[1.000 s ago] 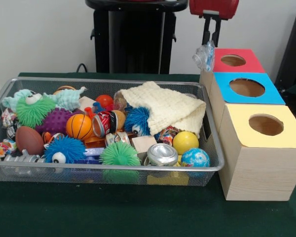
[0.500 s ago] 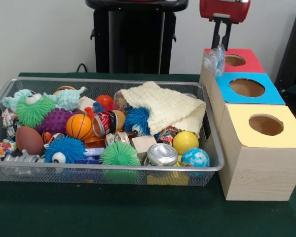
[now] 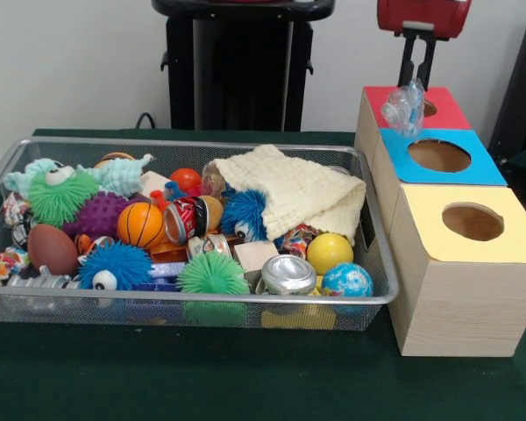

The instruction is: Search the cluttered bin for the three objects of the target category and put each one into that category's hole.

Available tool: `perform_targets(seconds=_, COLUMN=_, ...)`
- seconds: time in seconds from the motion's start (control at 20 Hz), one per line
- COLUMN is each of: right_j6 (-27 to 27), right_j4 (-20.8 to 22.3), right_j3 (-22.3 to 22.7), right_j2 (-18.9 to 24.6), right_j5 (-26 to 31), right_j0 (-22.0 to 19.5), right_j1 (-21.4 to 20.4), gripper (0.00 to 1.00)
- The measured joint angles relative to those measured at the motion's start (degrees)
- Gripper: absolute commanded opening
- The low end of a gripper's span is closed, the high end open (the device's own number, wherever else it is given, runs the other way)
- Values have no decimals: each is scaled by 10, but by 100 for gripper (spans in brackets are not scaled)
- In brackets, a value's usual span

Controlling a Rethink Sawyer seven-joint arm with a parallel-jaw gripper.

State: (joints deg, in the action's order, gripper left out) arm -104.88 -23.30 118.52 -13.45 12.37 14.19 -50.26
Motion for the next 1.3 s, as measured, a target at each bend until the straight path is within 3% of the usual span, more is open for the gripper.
perform_targets(seconds=0.55, right_j6=0, right_j4=-20, right_j3=-14, right_j2=-7, right_j5=1, right_j0=2, right_j1=13, gripper=0)
perform_targets(seconds=1.3, right_j6=-4, right_j4=-57, right_j3=-64, right_j2=-40, right_j5=1, right_j0=62, right_j1=65, gripper=0)
